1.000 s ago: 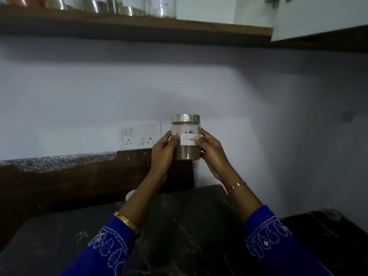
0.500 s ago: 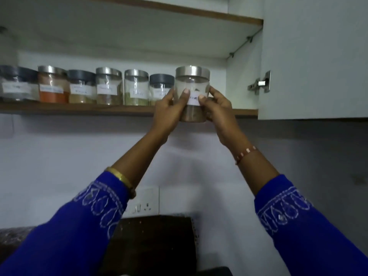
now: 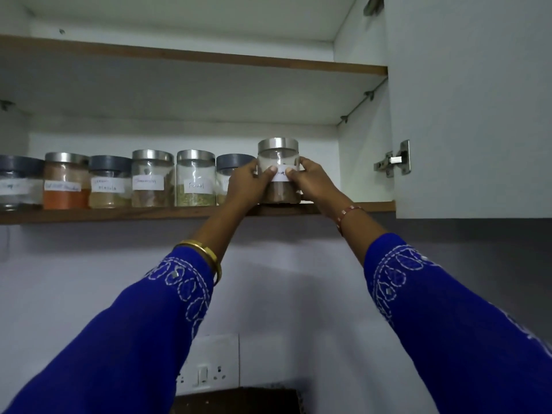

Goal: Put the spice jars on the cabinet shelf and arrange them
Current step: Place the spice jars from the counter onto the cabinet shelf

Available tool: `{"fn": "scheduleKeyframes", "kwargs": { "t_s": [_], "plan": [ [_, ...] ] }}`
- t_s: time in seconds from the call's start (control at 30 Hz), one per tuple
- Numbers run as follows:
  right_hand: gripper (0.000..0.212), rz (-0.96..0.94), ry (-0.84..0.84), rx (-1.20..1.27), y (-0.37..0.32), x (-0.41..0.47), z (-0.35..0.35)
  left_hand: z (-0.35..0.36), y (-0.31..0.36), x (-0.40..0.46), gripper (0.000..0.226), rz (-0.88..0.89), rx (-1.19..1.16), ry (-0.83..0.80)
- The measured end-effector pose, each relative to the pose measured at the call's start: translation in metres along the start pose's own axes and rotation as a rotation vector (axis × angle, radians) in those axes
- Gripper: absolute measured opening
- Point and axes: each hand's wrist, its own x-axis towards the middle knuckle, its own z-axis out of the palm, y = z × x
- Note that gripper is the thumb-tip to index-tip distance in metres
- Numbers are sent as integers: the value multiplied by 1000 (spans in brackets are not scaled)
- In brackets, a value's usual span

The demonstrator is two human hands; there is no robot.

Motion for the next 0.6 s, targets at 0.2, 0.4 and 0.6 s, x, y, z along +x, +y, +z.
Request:
{"fn": "scheduleKeyframes", "kwargs": {
  "t_s": [0.2,0.4,0.6],
  "plan": [
    [38,-2,102,-201,21,18,4,18,-13,9,43,16,250,35],
    [33,49,168,-474,37,34,20,27,-21,17,19,8,459,78],
    [36,93,160,-488,37,36,22,24,-17,16,21,-26,471,16]
  ]
}}
